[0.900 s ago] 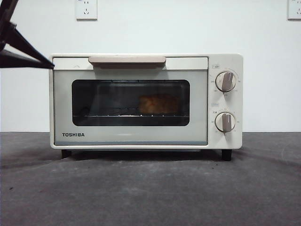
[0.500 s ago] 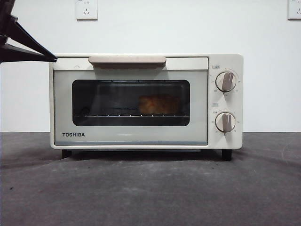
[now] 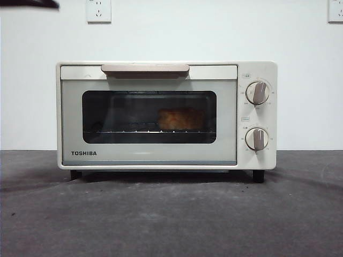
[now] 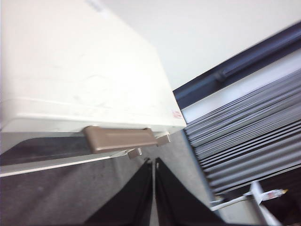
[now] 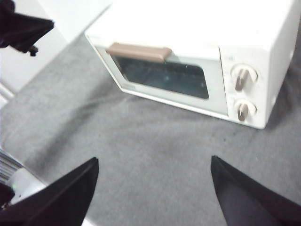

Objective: The left arm flap open the oven, the right arm pick bread and place it into oven, the left arm flap close the oven

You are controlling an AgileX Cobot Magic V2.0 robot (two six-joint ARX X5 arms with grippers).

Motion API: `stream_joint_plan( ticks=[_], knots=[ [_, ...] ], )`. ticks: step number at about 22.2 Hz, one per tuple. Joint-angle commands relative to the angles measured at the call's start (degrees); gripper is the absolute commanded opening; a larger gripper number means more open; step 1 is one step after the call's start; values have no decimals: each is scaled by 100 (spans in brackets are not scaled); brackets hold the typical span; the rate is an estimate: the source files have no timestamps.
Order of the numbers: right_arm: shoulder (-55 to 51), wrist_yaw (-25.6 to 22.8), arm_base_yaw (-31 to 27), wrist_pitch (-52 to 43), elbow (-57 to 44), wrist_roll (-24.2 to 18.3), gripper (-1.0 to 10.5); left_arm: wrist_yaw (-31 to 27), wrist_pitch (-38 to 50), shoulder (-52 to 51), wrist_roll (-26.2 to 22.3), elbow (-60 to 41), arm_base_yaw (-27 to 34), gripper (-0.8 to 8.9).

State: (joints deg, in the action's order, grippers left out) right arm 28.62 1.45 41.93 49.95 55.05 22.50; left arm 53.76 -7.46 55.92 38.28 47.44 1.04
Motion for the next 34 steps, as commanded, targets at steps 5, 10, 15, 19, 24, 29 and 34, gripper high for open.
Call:
stream_joint_plan(
  ticks=[5,10,15,19,24,29,34],
  knots=[
    [11,-15,46,-116,107,-457,380,-1095,-2129,-1108,-2787,732,-4,12],
    [11,-15,46,-109,107,-673,380,-1611,-2876,-2129,-3333,824,-4,12],
    [11,-15,46,-111,107,-713,380,-1676,-3390,-2924,-3685,822,-4,12],
    [11,-15,46,-111,107,-713,380,-1676,-3832,-3163,-3987,822,-4,12],
    [11,-15,46,-109,107,-710,377,-1672,-3985,-3165,-4015,822,-4,12],
    [11,-33,46,-98,107,-739,19,-1692,-3943,-3165,-4026,822,-4,13],
    [2,136,48,-107,107,-737,19,-1687,-3941,-3167,-4024,822,-4,13]
  ],
)
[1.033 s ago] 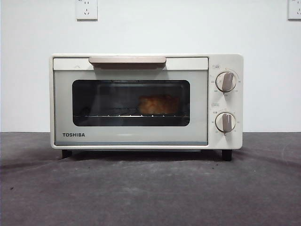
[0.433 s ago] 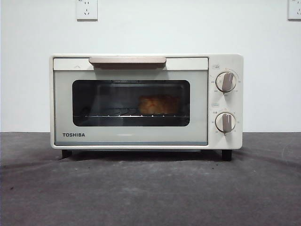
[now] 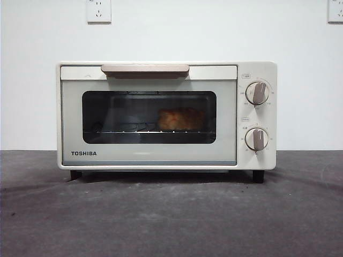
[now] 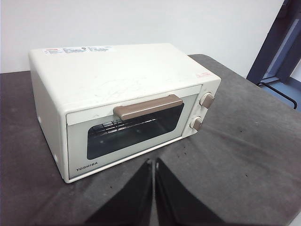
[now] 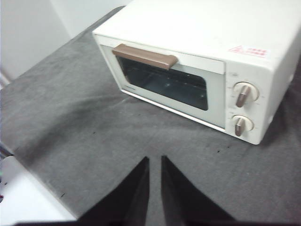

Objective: The left arm flap open the oven, the right arm pick bread and place it into oven, the left arm flap close the oven

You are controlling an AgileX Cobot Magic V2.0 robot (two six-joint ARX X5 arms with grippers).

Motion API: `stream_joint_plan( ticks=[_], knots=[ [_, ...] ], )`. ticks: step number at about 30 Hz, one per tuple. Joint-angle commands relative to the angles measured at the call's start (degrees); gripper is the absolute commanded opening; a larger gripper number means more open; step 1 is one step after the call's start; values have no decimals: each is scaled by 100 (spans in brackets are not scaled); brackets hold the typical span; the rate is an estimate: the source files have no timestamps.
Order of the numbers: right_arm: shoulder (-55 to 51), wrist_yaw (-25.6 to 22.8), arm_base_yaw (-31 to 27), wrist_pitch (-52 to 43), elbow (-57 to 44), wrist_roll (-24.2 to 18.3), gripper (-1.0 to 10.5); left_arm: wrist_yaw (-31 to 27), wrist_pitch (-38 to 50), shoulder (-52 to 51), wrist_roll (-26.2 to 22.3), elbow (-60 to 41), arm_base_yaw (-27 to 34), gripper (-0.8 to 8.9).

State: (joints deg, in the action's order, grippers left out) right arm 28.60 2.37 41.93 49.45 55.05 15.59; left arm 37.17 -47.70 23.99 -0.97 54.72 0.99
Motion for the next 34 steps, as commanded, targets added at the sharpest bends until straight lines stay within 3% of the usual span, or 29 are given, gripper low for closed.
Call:
stream_joint_plan(
  ticks=[1,14,20,25,30,34],
  knots=[
    [4,39,48,-59,107,-48,19,-28,83,26,-98,94,0,13],
    [4,42,48,-59,107,-48,19,-11,208,-94,-98,-153,0,13],
    [4,44,48,-59,107,-50,18,-81,1969,-660,20,-1906,11,13],
    [4,42,48,-59,107,-50,19,-1078,3309,-1537,63,-3707,11,13],
    [4,44,48,-59,107,-50,19,-2396,3453,-2256,557,-4627,11,13],
    [4,42,48,-57,107,-52,19,-2918,3676,-2380,636,-5014,13,13]
  ],
)
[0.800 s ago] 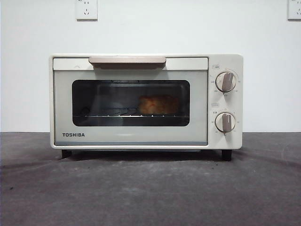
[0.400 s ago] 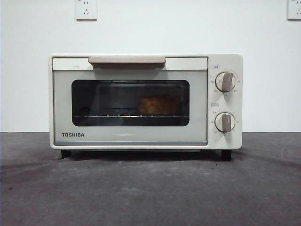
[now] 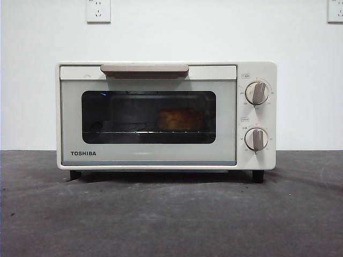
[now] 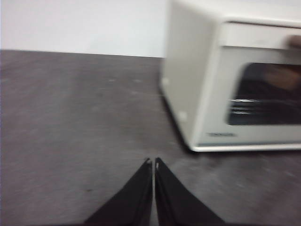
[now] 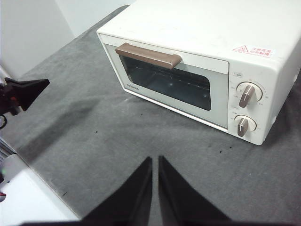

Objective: The left arm flap open the oven, the right arm pick bread and place it into oven, the left arm flap close the oven

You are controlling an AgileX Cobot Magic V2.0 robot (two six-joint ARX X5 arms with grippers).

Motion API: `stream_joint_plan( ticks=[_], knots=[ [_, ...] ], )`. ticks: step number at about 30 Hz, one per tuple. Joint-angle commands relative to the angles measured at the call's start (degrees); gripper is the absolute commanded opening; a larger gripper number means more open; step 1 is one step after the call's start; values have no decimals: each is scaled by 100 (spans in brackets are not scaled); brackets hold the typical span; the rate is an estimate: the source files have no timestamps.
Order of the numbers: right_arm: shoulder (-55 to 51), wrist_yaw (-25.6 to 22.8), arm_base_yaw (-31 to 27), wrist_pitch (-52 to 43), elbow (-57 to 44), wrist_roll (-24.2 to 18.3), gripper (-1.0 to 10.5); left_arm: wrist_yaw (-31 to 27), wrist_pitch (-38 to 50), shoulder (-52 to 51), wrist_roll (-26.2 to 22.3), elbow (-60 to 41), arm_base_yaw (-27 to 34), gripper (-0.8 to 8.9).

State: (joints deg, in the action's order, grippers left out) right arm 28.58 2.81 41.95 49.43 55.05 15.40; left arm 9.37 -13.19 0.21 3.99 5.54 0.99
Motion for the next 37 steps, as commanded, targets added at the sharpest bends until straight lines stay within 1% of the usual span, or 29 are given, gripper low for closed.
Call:
stream_joint_plan(
  ticks=[1,5,12,37],
  knots=[
    [7,0,46,-59,107,-35,19,-195,286,-2,140,-164,13,13],
    [7,-2,46,-59,107,-42,19,-496,476,-2,140,-446,15,13],
    [7,-2,46,-59,109,-42,19,-815,238,-2,103,-485,22,13],
    [7,-2,46,-59,109,-42,19,-815,247,-2,101,-485,20,13]
  ],
)
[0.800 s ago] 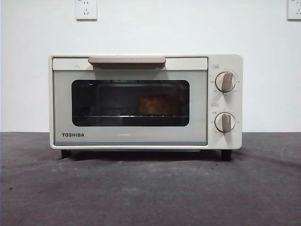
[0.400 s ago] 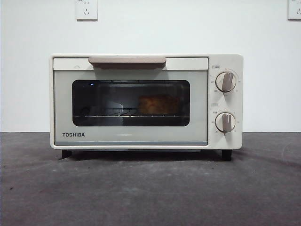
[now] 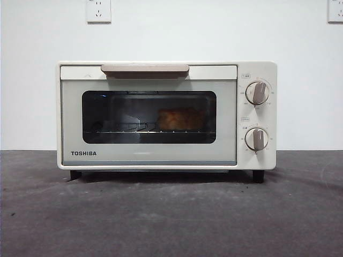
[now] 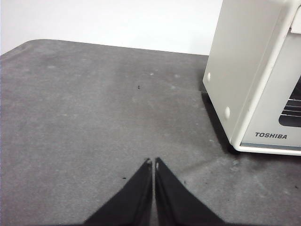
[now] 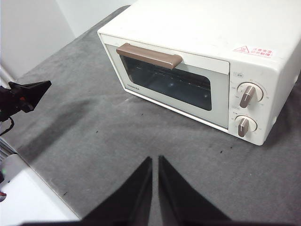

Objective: The left arm flap open the oven, the right arm pick bread and place it into oven, the left arm flap close the oven

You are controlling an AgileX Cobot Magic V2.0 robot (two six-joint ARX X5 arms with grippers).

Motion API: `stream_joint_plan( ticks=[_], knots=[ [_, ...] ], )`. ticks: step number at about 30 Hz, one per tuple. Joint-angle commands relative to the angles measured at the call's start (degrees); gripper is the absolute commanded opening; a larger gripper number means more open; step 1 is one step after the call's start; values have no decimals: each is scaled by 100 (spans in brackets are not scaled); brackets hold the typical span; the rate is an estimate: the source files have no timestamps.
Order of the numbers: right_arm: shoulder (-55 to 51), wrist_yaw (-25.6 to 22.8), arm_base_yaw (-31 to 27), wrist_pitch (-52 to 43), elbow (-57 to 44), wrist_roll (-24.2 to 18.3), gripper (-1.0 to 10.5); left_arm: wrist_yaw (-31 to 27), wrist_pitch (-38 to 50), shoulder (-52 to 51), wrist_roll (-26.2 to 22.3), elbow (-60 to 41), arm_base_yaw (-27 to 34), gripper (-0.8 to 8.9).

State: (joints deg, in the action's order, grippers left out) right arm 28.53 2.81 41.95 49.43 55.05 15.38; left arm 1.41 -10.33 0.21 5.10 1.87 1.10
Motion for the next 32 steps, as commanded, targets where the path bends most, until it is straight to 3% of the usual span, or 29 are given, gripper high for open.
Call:
stream_joint_plan(
  ticks=[1,5,9,12,17,23,32],
  knots=[
    [11,0,46,-59,109,-42,19,-20,-39,-2,-11,-118,9,13],
    [-105,-570,-446,-74,63,-295,15,-20,-39,-2,-11,-118,11,13],
    [-437,-304,-1851,-389,-614,-627,15,-20,-39,-2,-11,-118,11,13],
    [-957,-225,-2905,-1263,-1705,-927,15,-17,-39,-2,-11,-118,11,13],
    [-1891,-68,-4009,-2848,-3519,-1191,15,-17,-39,-2,-11,-118,11,13],
    [-2540,-63,-4325,-3705,-4767,-1436,15,-17,-39,-2,-11,-118,11,13],
    [-2833,149,-4317,-3921,-5436,-1504,15,-17,-39,-2,-11,-118,9,13]
  ],
)
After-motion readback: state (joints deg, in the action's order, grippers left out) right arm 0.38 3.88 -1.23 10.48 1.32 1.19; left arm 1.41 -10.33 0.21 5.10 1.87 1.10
